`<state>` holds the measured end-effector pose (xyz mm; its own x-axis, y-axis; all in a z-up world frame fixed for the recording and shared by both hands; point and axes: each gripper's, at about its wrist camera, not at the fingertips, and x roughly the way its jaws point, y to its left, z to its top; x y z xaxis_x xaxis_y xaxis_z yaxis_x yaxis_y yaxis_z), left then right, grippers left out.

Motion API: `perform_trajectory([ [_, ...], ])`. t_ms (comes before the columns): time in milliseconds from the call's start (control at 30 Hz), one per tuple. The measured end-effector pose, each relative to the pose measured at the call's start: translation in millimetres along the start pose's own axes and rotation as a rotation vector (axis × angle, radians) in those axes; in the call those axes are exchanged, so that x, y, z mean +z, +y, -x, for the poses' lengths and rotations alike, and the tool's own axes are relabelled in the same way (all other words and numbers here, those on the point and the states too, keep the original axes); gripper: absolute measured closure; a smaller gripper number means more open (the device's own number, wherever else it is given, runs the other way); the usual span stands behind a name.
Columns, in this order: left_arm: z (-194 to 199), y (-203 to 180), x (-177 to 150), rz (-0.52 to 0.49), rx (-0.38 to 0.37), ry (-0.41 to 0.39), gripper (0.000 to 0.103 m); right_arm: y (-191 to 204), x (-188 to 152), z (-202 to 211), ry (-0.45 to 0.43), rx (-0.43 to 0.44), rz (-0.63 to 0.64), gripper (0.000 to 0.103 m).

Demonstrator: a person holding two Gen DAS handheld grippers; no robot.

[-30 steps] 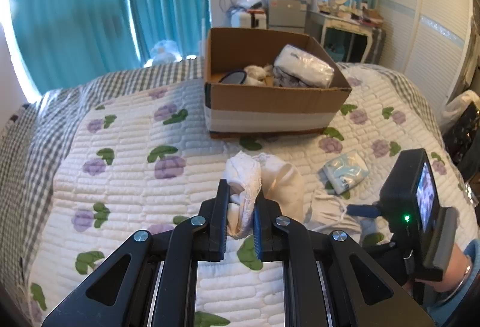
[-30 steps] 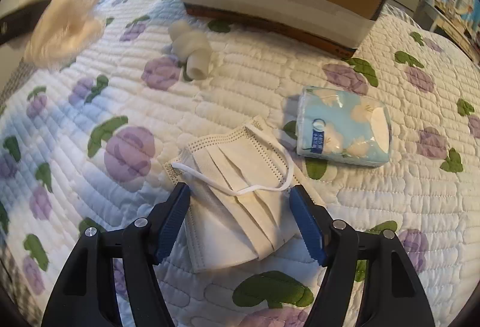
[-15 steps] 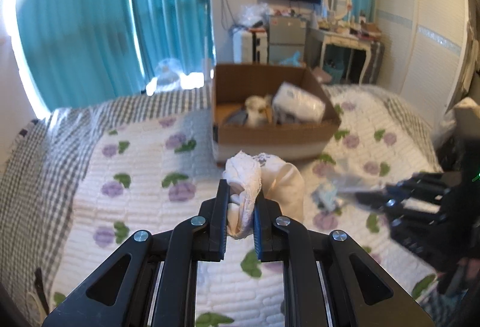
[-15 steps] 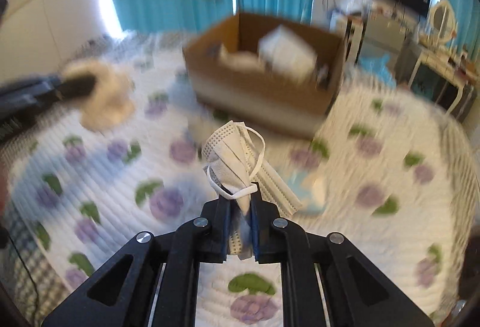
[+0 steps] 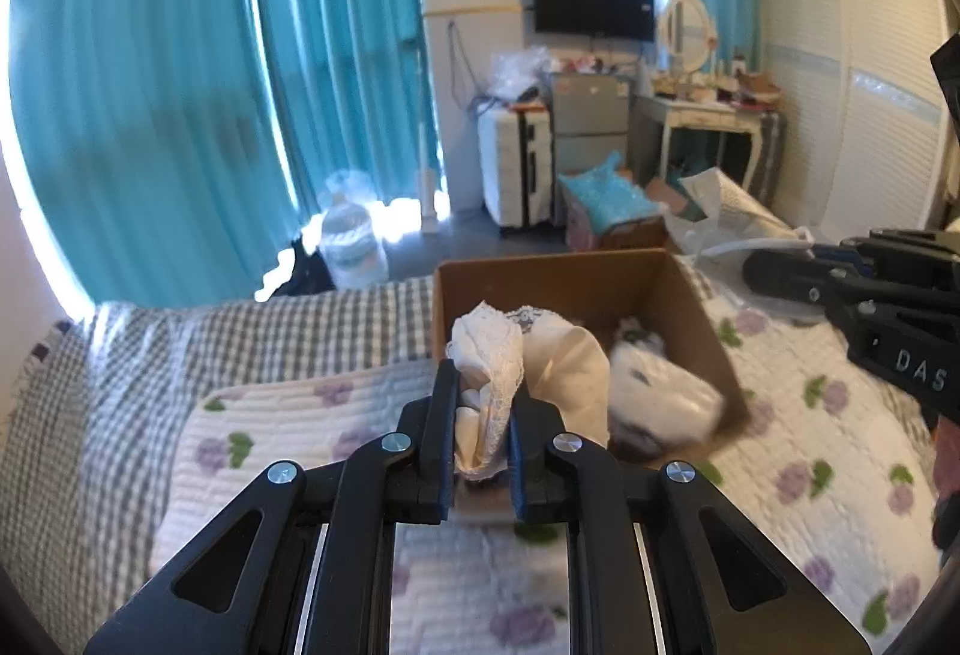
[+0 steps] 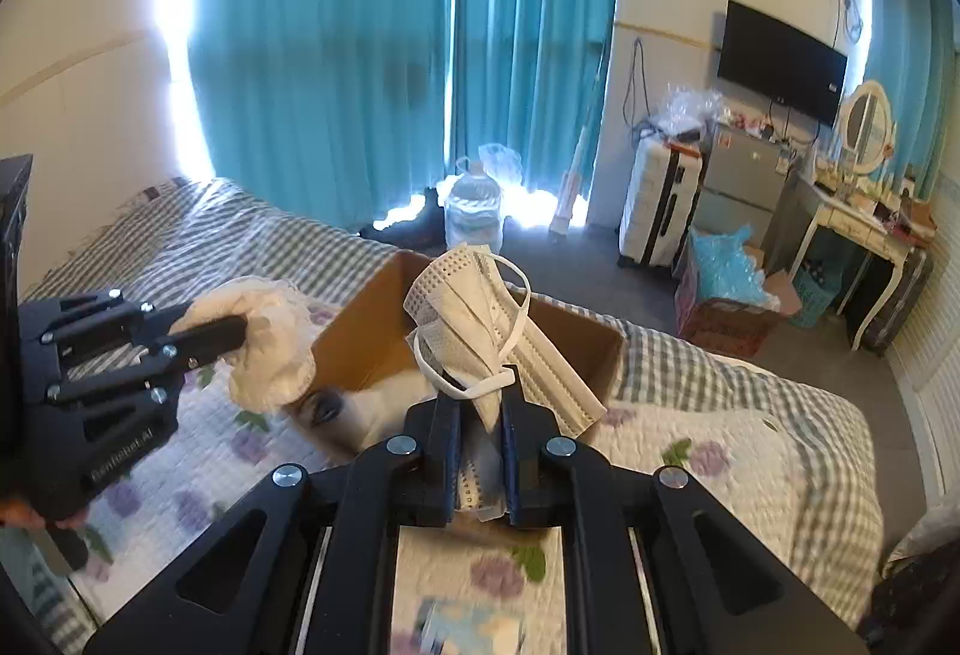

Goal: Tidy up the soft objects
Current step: 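Carry the cloth and face mask into the cardboard box and release them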

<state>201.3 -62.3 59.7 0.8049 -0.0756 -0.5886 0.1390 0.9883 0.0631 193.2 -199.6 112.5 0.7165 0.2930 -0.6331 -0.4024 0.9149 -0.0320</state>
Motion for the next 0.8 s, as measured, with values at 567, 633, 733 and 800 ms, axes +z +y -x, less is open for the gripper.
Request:
perform_trajectory([
  [567,-80.2,-22.2,0.4,-0.075,0.031,-0.005,0.033,-46.3,-6.9,-119.3,0.019,0.015,-0.091,0.037],
  [633,-69.4,-21.2,2.2,-0.072,0.031,-0.022,0.032,-45.4,-5.7,-108.0,-0.001,-0.011,-0.087,0.033],
  [733,-45.3,-15.2,5.1,-0.045,0.022,-0.024,0.032,-46.2,-0.1,-81.6,-0.016,-0.033,-0.104,0.025],
  [800,-25.8,-12.5,5.8,-0.051,0.03,-0.033,0.032,-44.1,4.1,-60.4,-0.031,-0.054,-0.103,0.018],
])
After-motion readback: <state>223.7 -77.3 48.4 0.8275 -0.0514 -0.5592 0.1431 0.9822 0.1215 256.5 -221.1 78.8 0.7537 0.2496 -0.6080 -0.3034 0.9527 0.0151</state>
